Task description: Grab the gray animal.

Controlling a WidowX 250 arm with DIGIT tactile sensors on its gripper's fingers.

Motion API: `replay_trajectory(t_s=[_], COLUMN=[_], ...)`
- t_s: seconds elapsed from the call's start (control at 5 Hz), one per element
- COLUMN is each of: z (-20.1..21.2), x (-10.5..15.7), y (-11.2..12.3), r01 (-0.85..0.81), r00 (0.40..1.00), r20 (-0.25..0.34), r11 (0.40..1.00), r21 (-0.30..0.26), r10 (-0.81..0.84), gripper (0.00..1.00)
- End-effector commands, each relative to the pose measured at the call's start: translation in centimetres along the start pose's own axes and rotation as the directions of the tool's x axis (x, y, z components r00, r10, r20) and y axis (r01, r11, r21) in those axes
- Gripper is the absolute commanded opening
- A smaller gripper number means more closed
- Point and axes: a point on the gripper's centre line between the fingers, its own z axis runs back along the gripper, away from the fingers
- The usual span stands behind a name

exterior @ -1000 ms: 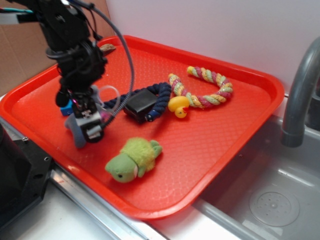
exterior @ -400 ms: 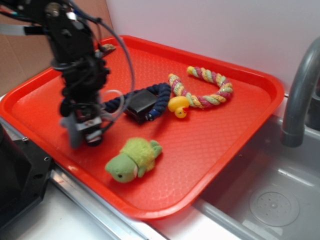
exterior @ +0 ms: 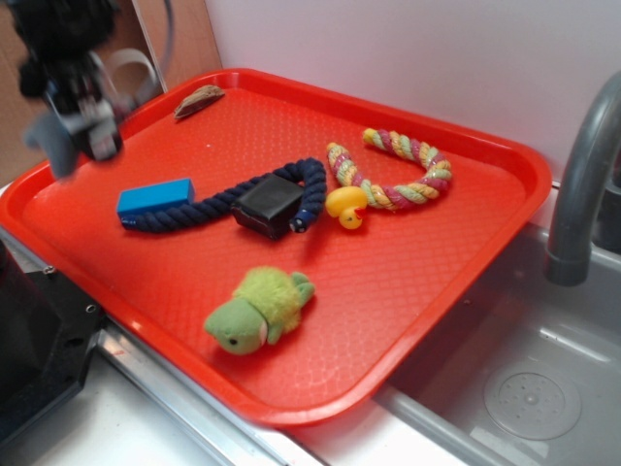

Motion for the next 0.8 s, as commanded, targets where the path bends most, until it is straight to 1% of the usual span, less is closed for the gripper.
replay_trajectory(t_s=[0.0, 0.2, 0.4, 0.6], z=[6.2, 6.7, 6.1, 6.0], x=[4.9, 6.9, 6.9, 6.5], y=[0.2, -2.2, -4.4, -5.8], r01=[-0.046, 0.012, 0.026, -0.039], r00=[0.995, 0.995, 0.995, 0.997], r20=[0.089, 0.1, 0.095, 0.059], r11=[0.998, 0.999, 0.999, 0.999], r21=[0.042, 0.04, 0.037, -0.018], r10=[0.042, -0.016, -0.029, 0.04], gripper=[0.0, 0.0, 0.0, 0.0])
